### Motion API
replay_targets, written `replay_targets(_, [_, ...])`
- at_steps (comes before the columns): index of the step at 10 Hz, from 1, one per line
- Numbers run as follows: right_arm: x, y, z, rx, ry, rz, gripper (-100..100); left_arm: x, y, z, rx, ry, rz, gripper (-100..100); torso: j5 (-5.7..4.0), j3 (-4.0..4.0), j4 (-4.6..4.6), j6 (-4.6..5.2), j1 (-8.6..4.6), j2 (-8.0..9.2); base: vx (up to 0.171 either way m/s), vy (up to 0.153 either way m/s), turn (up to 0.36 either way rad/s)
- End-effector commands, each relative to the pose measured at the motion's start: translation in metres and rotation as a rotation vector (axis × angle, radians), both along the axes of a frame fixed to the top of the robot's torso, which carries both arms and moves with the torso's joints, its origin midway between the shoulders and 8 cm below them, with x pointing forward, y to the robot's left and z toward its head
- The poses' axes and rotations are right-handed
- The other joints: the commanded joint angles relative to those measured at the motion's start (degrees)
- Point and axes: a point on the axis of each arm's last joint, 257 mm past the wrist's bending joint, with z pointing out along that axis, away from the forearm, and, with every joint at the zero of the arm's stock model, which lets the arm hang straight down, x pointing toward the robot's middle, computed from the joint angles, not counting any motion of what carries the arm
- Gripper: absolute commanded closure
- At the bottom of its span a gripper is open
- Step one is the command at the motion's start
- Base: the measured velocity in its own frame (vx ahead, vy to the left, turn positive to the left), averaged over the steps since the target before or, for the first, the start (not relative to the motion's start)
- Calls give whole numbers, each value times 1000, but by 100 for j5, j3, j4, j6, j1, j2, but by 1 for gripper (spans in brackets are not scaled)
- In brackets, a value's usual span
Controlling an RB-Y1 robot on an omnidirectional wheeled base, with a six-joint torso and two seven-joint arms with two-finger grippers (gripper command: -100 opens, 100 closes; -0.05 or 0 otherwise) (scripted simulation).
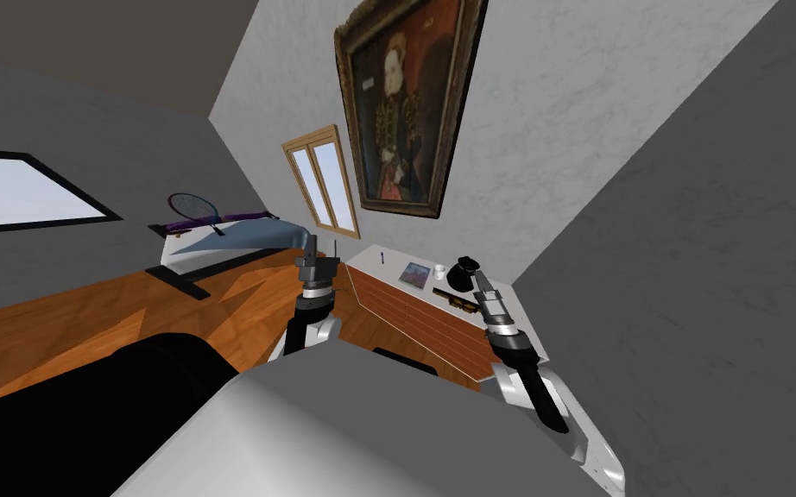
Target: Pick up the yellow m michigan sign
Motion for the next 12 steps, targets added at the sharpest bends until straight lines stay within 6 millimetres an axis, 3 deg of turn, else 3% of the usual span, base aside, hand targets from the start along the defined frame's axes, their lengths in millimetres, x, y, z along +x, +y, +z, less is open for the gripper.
replay_targets(1, [3, 7, -19, -86, 19, 19, -100, 0, 0, 0, 0, 0, 0, 0, 0, 0, 0, 0, 0, 0, 24, 75, 240])
replay_targets(4, [4, 10, -35, -169, 37, 40, -100, 0, 0, 0, 0, 0, 0, 0, 1, -2, -1, 0, 4, -2, 22, 48, 105])
replay_targets(6, [5, 14, -68, -296, 73, 67, -100, 0, 0, 0, 0, 0, 0, 0, 0, -2, -1, -1, -2, -4, 37, 52, 220])
replay_targets(9, [3, 11, -89, -398, 97, 90, -100, 0, 0, 0, 0, 0, 0, 0, 1, -4, -1, 0, 3, -7, 33, 44, 107])
replay_targets(10, [2, 9, -108, -463, 118, 103, -100, 0, 0, 0, 0, 0, 0, 0, 0, -2, -1, 4, -3, -4, 41, 34, 175])
replay_targets(11, [2, 7, -109, -480, 119, 107, -100, 0, 0, 0, 0, 0, 0, 0, 0, -4, -1, 1, -4, -7, 41, 26, 83])
replay_targets(12, [-1, 2, -129, -552, 143, 121, -100, 0, 0, 0, 0, 0, 0, 0, -1, -4, -1, 4, -6, -6, 57, 27, 155])
